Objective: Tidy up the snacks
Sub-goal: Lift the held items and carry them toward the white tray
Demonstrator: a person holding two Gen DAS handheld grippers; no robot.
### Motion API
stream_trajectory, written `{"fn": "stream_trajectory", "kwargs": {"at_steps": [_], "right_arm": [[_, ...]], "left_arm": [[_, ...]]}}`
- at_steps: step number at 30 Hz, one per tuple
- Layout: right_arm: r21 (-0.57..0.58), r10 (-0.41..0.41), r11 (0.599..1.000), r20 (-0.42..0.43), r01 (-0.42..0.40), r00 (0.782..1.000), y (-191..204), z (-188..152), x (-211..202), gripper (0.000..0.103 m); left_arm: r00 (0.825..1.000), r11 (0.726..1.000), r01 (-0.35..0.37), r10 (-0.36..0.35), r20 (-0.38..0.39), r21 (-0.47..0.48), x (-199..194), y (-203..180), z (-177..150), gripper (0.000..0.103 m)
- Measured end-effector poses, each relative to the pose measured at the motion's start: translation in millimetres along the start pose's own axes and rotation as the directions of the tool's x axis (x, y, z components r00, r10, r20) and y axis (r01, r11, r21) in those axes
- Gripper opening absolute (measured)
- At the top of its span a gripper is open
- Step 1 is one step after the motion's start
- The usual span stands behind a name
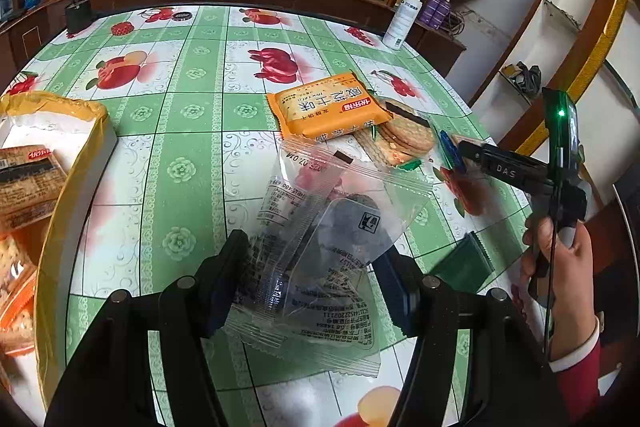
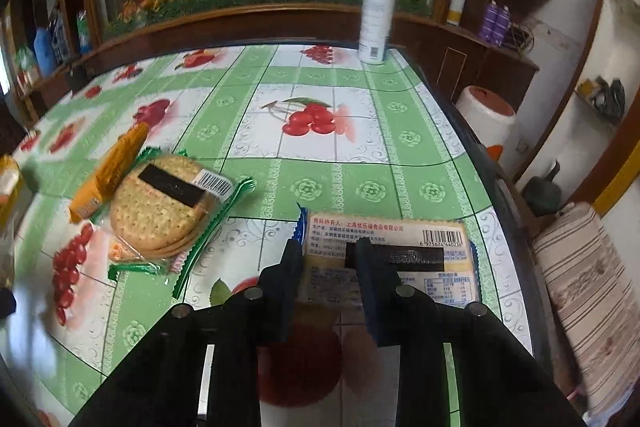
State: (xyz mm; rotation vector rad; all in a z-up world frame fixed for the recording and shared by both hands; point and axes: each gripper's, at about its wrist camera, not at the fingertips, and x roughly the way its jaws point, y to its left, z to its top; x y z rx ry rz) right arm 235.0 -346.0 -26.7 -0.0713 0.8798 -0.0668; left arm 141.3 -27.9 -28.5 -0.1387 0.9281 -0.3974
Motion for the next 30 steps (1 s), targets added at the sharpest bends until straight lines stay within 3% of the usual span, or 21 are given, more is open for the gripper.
{"fn": "stream_trajectory", "kwargs": {"at_steps": [1, 3, 4, 6, 9, 11, 12, 14, 17, 19, 20, 21, 23, 25, 26, 29, 30], "right_arm": [[0.011, 0.029, 1.0, -0.01, -0.029, 1.0, -4, 1, 1, 0.081], [0.002, 0.095, 0.995, -0.016, -0.095, 0.995, -9, 3, -2, 0.103], [-0.022, 0.125, 0.992, -0.019, -0.126, 0.992, -10, 6, -5, 0.103], [-0.097, 0.077, 0.992, -0.046, -0.081, 0.996, -8, 15, -5, 0.103], [-0.202, 0.053, 0.976, -0.117, -0.076, 0.992, -2, 28, -5, 0.103], [-0.276, 0.122, 0.945, -0.191, -0.173, 0.974, 9, 37, -9, 0.103], [-0.333, 0.146, 0.919, -0.215, -0.213, 0.966, 17, 41, -12, 0.103], [-0.475, 0.11, 0.848, -0.277, -0.236, 0.955, 31, 42, -11, 0.103], [-0.715, 0.013, 0.657, -0.305, -0.239, 0.952, 46, 27, -2, 0.103], [-0.787, -0.033, 0.569, -0.312, -0.239, 0.949, 41, 15, 8, 0.103], [-0.794, -0.043, 0.549, -0.339, -0.261, 0.94, 33, 12, 16, 0.103], [-0.785, -0.041, 0.549, -0.368, -0.286, 0.929, 25, 11, 24, 0.103], [-0.73, -0.005, 0.592, -0.426, -0.341, 0.905, 3, 13, 41, 0.102], [-0.571, 0.107, 0.697, -0.514, -0.433, 0.851, -25, 23, 59, 0.103], [-0.515, 0.134, 0.727, -0.541, -0.454, 0.83, -33, 23, 65, 0.102], [-0.472, 0.152, 0.76, -0.54, -0.447, 0.828, -43, 11, 61, 0.101], [-0.462, 0.147, 0.772, -0.537, -0.436, 0.831, -45, 7, 57, 0.094]], "left_arm": [[1.0, 1.0, 0.0, 0.0, 0.0, 0.0, 0, 1, 0, 0.061], [1.0, 1.0, 0.003, -0.003, 0.004, 0.002, -1, 0, 0, 0.061], [1.0, 1.0, 0.007, -0.007, 0.005, 0.002, -2, 0, 0, 0.061], [1.0, 1.0, 0.022, -0.022, 0.006, 0.003, -1, 0, 0, 0.061], [0.999, 0.999, 0.036, -0.036, 0.006, 0.011, -2, -3, 0, 0.061], [0.999, 0.999, 0.046, -0.046, 0.004, 0.014, -2, -4, -1, 0.061], [0.999, 0.999, 0.047, -0.047, 0.003, 0.016, -3, -5, -2, 0.061], [0.999, 0.999, 0.049, -0.049, 0.003, 0.019, -4, -5, -4, 0.061], [0.999, 0.999, 0.046, -0.046, 0.001, 0.013, -7, -3, -7, 0.061], [0.999, 0.999, 0.036, -0.036, 0.001, 0.008, -9, 0, -8, 0.061], [1.0, 1.0, 0.029, -0.029, 0.0, 0.006, -11, 1, -9, 0.061], [1.0, 1.0, 0.02, -0.02, -0.001, 0.004, -12, 2, -10, 0.061], [1.0, 1.0, 0.011, -0.011, -0.004, -0.005, -13, 4, -11, 0.061], [1.0, 1.0, 0.004, -0.004, -0.01, -0.016, -13, 6, -11, 0.061], [1.0, 1.0, 0.001, -0.001, -0.011, -0.018, -13, 7, -11, 0.061], [1.0, 1.0, 0.005, -0.005, 0.001, -0.029, -17, 6, -12, 0.061], [1.0, 0.999, 0.009, -0.009, 0.004, -0.034, -17, 6, -13, 0.061]]}}
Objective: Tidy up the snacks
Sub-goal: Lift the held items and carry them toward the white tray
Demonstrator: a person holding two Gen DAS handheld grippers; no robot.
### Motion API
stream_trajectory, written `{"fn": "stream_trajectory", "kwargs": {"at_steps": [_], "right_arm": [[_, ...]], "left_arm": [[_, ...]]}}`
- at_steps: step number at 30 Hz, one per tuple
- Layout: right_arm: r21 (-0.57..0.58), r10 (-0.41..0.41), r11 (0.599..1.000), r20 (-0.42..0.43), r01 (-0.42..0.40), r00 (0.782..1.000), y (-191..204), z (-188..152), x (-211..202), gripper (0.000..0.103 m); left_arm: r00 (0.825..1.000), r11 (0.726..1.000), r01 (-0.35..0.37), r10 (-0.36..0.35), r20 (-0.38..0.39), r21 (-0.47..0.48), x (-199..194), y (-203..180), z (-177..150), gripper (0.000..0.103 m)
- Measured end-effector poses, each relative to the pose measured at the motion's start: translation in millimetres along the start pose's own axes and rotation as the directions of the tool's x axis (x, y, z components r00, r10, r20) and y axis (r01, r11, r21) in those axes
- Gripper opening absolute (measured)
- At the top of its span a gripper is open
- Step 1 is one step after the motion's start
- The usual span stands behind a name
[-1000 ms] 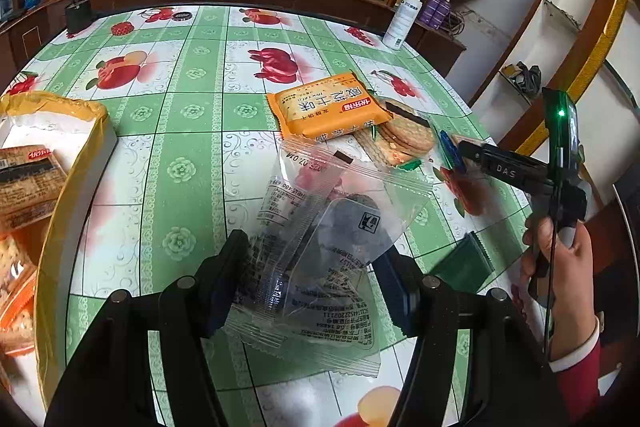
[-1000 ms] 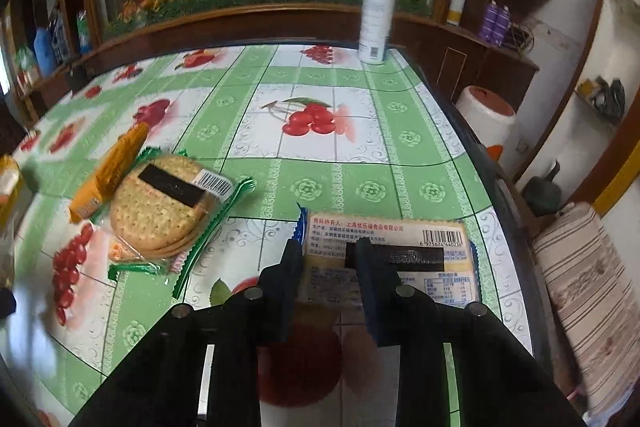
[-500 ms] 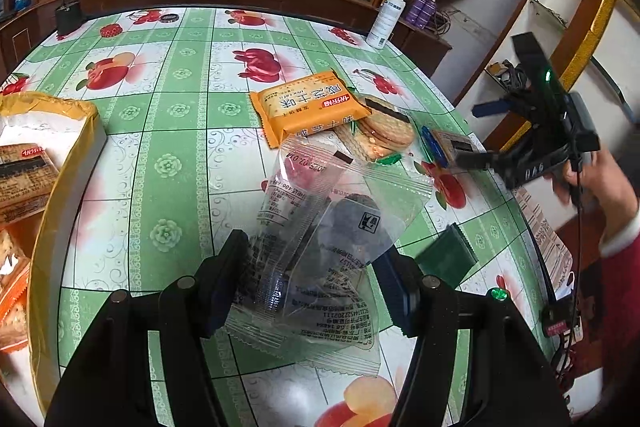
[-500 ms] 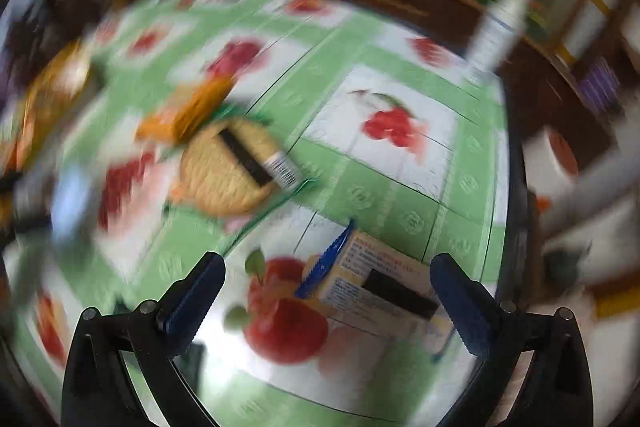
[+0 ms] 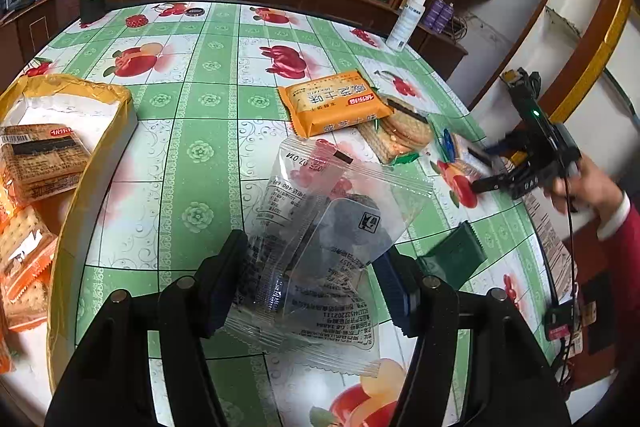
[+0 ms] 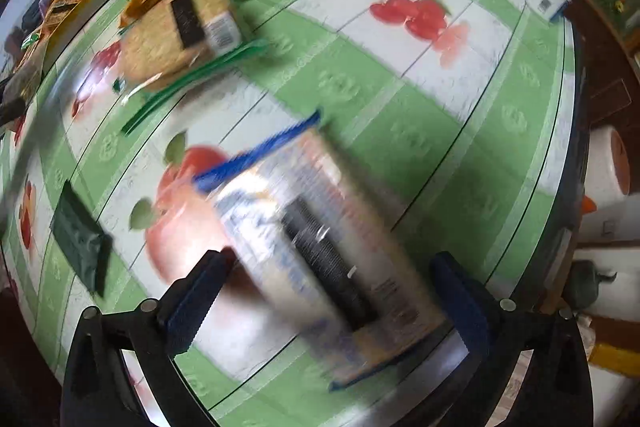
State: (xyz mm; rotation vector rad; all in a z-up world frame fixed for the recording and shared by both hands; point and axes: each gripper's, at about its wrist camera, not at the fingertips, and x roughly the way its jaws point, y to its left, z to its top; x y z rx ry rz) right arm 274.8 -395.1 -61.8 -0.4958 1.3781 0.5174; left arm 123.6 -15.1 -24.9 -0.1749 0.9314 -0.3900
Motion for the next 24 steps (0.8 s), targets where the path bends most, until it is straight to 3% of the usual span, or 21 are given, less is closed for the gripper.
{"fn": "stream_trajectory", "kwargs": {"at_steps": [2, 3, 4, 7, 11, 13, 17, 19, 24], "right_arm": [[0.034, -0.011, 0.999, 0.018, 0.01, 1.0, 9, -12, -9, 0.064], [0.058, -0.028, 0.998, 0.024, 0.026, 0.999, 14, -17, -12, 0.059], [0.078, -0.086, 0.993, 0.013, 0.085, 0.996, 20, -24, -11, 0.059], [0.143, -0.096, 0.986, 0.035, 0.09, 0.995, 34, -38, -13, 0.059], [0.195, -0.012, 0.981, 0.116, -0.011, 0.993, 57, -45, -27, 0.058], [0.209, 0.047, 0.974, 0.192, -0.088, 0.98, 73, -50, -45, 0.057], [0.199, 0.165, 0.951, 0.32, -0.237, 0.933, 109, -52, -78, 0.057], [0.183, 0.223, 0.933, 0.376, -0.308, 0.899, 127, -55, -86, 0.057], [0.156, 0.365, 0.853, 0.504, -0.498, 0.783, 177, -44, -90, 0.057]], "left_arm": [[1.0, 1.0, 0.009, -0.009, 0.005, -0.007, -1, -2, -2, 0.061], [1.0, 1.0, 0.015, -0.015, 0.006, -0.01, -2, -3, -3, 0.061], [1.0, 1.0, 0.023, -0.023, 0.005, -0.013, -3, -5, -5, 0.061], [0.999, 0.999, 0.033, -0.033, 0.014, -0.008, -11, -13, -11, 0.061], [0.999, 1.0, 0.009, -0.01, 0.048, 0.027, -32, -19, -22, 0.062], [0.997, 0.999, -0.008, 0.005, 0.074, 0.034, -44, -18, -27, 0.062], [0.988, 0.997, -0.08, 0.078, 0.134, 0.01, -64, -12, -36, 0.062], [0.982, 0.993, -0.116, 0.116, 0.149, -0.011, -69, -8, -39, 0.062], [0.957, 0.975, -0.21, 0.221, 0.19, -0.076, -88, 6, -50, 0.061]]}}
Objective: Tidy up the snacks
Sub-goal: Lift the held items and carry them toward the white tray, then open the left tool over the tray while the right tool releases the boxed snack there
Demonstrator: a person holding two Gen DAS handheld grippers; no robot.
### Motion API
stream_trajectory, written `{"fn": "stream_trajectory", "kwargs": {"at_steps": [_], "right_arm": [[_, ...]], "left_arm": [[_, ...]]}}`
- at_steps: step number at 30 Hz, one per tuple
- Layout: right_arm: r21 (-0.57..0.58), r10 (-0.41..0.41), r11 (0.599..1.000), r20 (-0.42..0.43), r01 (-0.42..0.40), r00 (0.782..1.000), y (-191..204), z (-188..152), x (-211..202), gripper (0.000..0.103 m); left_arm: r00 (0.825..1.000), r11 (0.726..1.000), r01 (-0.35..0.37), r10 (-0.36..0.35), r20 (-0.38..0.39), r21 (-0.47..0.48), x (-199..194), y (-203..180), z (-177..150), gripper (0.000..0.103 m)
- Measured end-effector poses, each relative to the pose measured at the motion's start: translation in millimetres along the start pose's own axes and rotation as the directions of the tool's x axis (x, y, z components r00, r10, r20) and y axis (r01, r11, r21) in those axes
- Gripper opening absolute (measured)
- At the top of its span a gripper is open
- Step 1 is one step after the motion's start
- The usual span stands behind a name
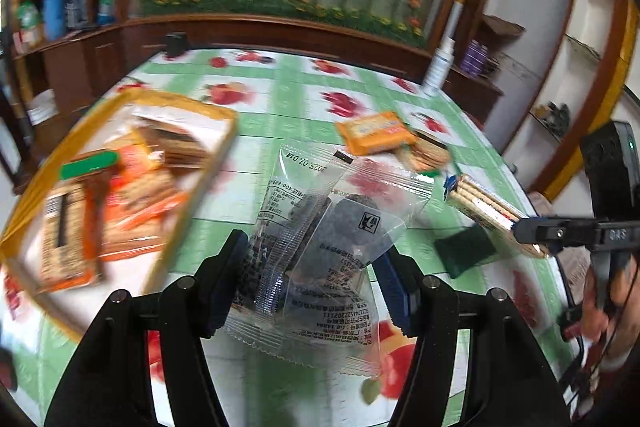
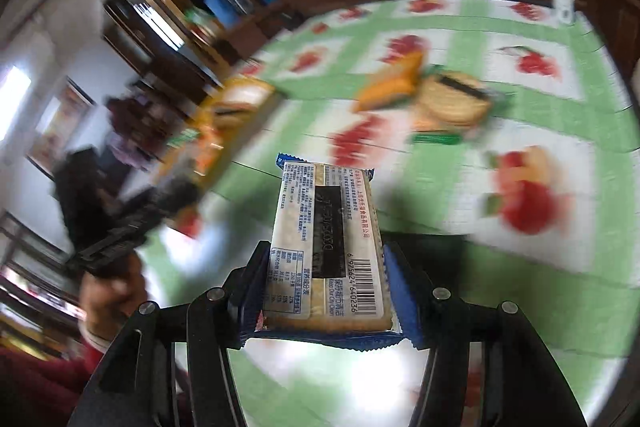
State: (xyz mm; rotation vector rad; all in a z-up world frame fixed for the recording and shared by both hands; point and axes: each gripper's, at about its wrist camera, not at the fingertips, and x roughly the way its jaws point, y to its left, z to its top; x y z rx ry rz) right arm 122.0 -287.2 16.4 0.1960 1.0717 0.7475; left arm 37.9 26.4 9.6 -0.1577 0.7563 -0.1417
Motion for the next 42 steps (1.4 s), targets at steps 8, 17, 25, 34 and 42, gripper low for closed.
{"fn": "stream_trajectory", "kwargs": {"at_steps": [8, 17, 25, 34, 42], "right_arm": [[0.099, 0.291, 0.948, 0.104, -0.301, 0.951, 34, 3, 61, 0.057], [0.101, 0.443, 0.887, 0.094, -0.451, 0.891, 89, 44, 136, 0.056], [0.154, 0.502, 0.846, 0.09, -0.51, 0.86, 103, 63, 187, 0.056], [0.184, 0.451, 0.864, 0.126, -0.468, 0.883, 101, 88, 218, 0.056], [0.077, 0.243, 0.964, 0.128, -0.254, 0.962, 122, 130, 239, 0.056]], "left_arm": [[0.98, 0.979, -0.192, 0.196, 0.046, -0.069, -19, 46, -6, 0.062], [0.96, 0.954, -0.272, 0.279, 0.037, -0.129, -15, 88, -5, 0.062], [0.952, 0.942, -0.295, 0.304, 0.04, -0.162, -17, 111, -7, 0.062], [0.947, 0.925, -0.303, 0.32, 0.039, -0.231, -22, 142, -9, 0.062], [0.958, 0.94, -0.277, 0.287, 0.022, -0.199, 1, 135, 9, 0.062]]}}
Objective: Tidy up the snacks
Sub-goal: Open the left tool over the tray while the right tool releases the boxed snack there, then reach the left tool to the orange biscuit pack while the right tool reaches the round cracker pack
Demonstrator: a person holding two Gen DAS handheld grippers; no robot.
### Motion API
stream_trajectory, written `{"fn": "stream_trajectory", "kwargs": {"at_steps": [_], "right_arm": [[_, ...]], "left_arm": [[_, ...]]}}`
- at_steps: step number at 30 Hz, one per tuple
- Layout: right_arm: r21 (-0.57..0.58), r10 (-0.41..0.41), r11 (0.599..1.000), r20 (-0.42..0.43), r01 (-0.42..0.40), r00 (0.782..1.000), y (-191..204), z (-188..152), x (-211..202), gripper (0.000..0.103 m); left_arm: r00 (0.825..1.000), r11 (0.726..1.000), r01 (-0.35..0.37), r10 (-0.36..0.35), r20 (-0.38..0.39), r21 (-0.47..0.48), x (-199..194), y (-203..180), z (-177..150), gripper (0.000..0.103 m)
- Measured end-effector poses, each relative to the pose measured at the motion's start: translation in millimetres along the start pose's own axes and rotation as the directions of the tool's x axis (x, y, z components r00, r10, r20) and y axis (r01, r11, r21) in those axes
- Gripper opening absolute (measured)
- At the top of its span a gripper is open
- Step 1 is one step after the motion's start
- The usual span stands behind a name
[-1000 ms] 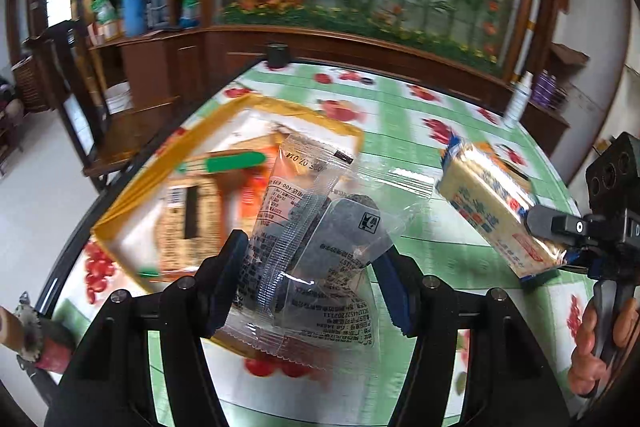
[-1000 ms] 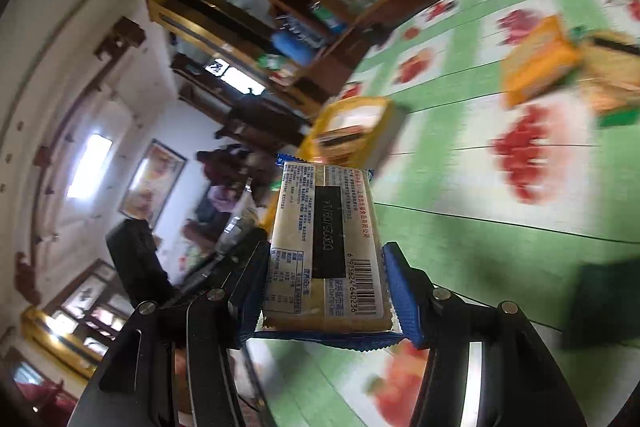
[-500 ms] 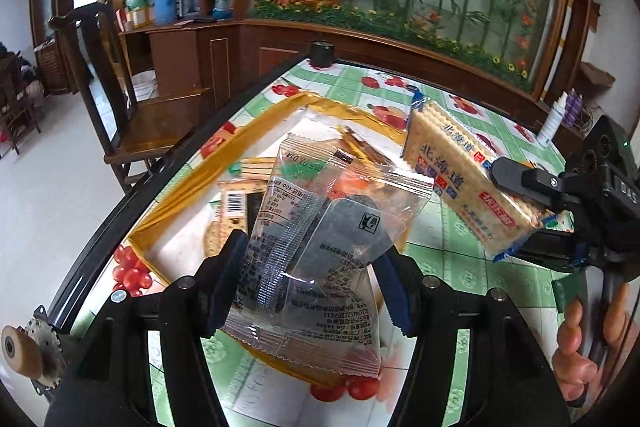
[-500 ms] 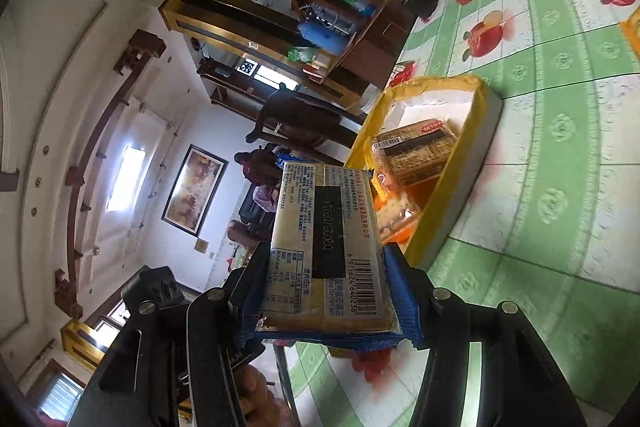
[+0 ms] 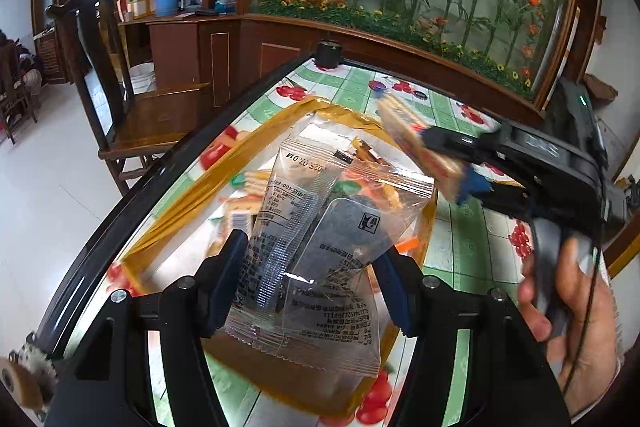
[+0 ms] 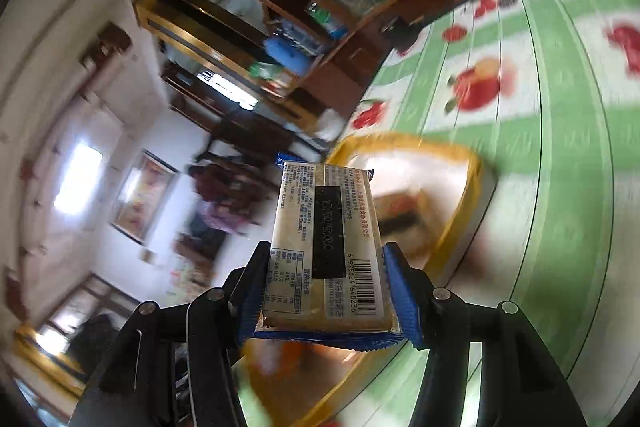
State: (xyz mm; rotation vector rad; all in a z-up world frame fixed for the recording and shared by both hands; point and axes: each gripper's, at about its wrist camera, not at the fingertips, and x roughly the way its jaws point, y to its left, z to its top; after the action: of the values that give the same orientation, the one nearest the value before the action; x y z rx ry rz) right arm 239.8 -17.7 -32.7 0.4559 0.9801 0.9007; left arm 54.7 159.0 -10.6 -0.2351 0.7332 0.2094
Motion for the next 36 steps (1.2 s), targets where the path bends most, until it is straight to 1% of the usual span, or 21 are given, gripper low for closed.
{"fn": "stream_trajectory", "kwargs": {"at_steps": [3, 4, 5, 7, 8, 9, 10, 11, 12, 14, 16, 20, 24, 27, 29, 30, 31, 33, 34, 35, 36], "right_arm": [[-0.048, -0.071, 0.996, -0.022, 0.07, 0.997, 6, 13, 20, 0.057], [-0.075, -0.109, 0.992, -0.033, 0.106, 0.994, 9, 15, 28, 0.057], [-0.088, -0.121, 0.989, -0.045, 0.117, 0.992, 10, 15, 33, 0.057], [-0.101, -0.137, 0.986, -0.06, 0.13, 0.989, 9, 16, 39, 0.06], [-0.1, -0.143, 0.986, -0.057, 0.137, 0.988, 7, 15, 40, 0.062], [-0.094, -0.142, 0.986, -0.054, 0.137, 0.988, 4, 13, 38, 0.067], [-0.072, -0.118, 0.991, -0.041, 0.115, 0.992, 0, 11, 32, 0.072], [-0.058, -0.107, 0.993, -0.03, 0.105, 0.994, -2, 8, 24, 0.074], [-0.041, -0.094, 0.995, -0.009, 0.094, 0.995, -4, 7, 13, 0.078], [-0.02, -0.082, 0.996, 0.017, 0.083, 0.996, -7, 4, -3, 0.082], [0.006, -0.056, 0.998, 0.046, 0.056, 0.997, -11, -1, -26, 0.083], [0.042, -0.042, 0.998, 0.106, 0.037, 0.994, -20, -14, -74, 0.085], [0.065, -0.088, 0.995, 0.165, 0.079, 0.982, -31, -31, -128, 0.092], [0.074, -0.144, 0.989, 0.19, 0.132, 0.971, -42, -46, -166, 0.093], [0.077, -0.21, 0.977, 0.217, 0.197, 0.953, -51, -59, -194, 0.095], [0.076, -0.257, 0.966, 0.228, 0.246, 0.939, -56, -64, -206, 0.096], [0.08, -0.323, 0.946, 0.232, 0.313, 0.917, -63, -70, -218, 0.098], [0.091, -0.418, 0.908, 0.233, 0.408, 0.878, -74, -78, -235, 0.098], [0.091, -0.472, 0.881, 0.235, 0.464, 0.85, -81, -82, -245, 0.098], [0.086, -0.501, 0.864, 0.237, 0.496, 0.832, -83, -83, -249, 0.098], [0.078, -0.546, 0.835, 0.241, 0.544, 0.803, -86, -84, -255, 0.098]], "left_arm": [[1.0, 1.0, 0.007, -0.007, -0.012, 0.003, 10, -5, 4, 0.062], [1.0, 1.0, 0.006, -0.006, -0.028, 0.001, 15, -6, 5, 0.062], [0.999, 1.0, 0.005, -0.006, -0.034, -0.008, 17, -6, 5, 0.063], [0.998, 1.0, -0.014, 0.013, -0.055, -0.022, 21, -4, 3, 0.076], [0.998, 0.999, -0.029, 0.028, -0.057, -0.028, 22, -2, 2, 0.085], [0.998, 0.999, -0.039, 0.037, -0.051, -0.037, 20, 0, 1, 0.085], [0.998, 0.998, -0.045, 0.043, -0.047, -0.044, 18, 2, 1, 0.086], [0.998, 0.997, -0.055, 0.053, -0.042, -0.057, 15, 4, 0, 0.09], [0.998, 0.996, -0.062, 0.06, -0.036, -0.065, 12, 5, 0, 0.096], [0.998, 0.995, -0.064, 0.062, -0.02, -0.074, 7, 7, 1, 0.103], [0.998, 0.995, -0.067, 0.067, 0.001, -0.081, -1, 7, 2, 0.103], [0.998, 0.996, -0.057, 0.06, 0.031, -0.072, -15, -1, 4, 0.103], [0.999, 0.999, -0.018, 0.021, 0.05, -0.051, -25, -19, 5, 0.103], [0.998, 1.0, 0.02, -0.02, 0.059, -0.014, -30, -40, 4, 0.103], [0.997, 0.998, 0.053, -0.054, 0.056, 0.019, -30, -57, 4, 0.103], [0.996, 0.997, 0.071, -0.073, 0.049, 0.039, -29, -68, 3, 0.103], [0.995, 0.995, 0.087, -0.089, 0.04, 0.056, -26, -78, 3, 0.103], [0.992, 0.989, 0.119, -0.122, 0.026, 0.082, -22, -99, 2, 0.103], [0.99, 0.987, 0.134, -0.136, 0.022, 0.094, -21, -108, 1, 0.103], [0.988, 0.982, 0.151, -0.153, 0.011, 0.116, -17, -120, 1, 0.103], [0.987, 0.977, 0.159, -0.161, 0.005, 0.14, -15, -133, 1, 0.103]]}}
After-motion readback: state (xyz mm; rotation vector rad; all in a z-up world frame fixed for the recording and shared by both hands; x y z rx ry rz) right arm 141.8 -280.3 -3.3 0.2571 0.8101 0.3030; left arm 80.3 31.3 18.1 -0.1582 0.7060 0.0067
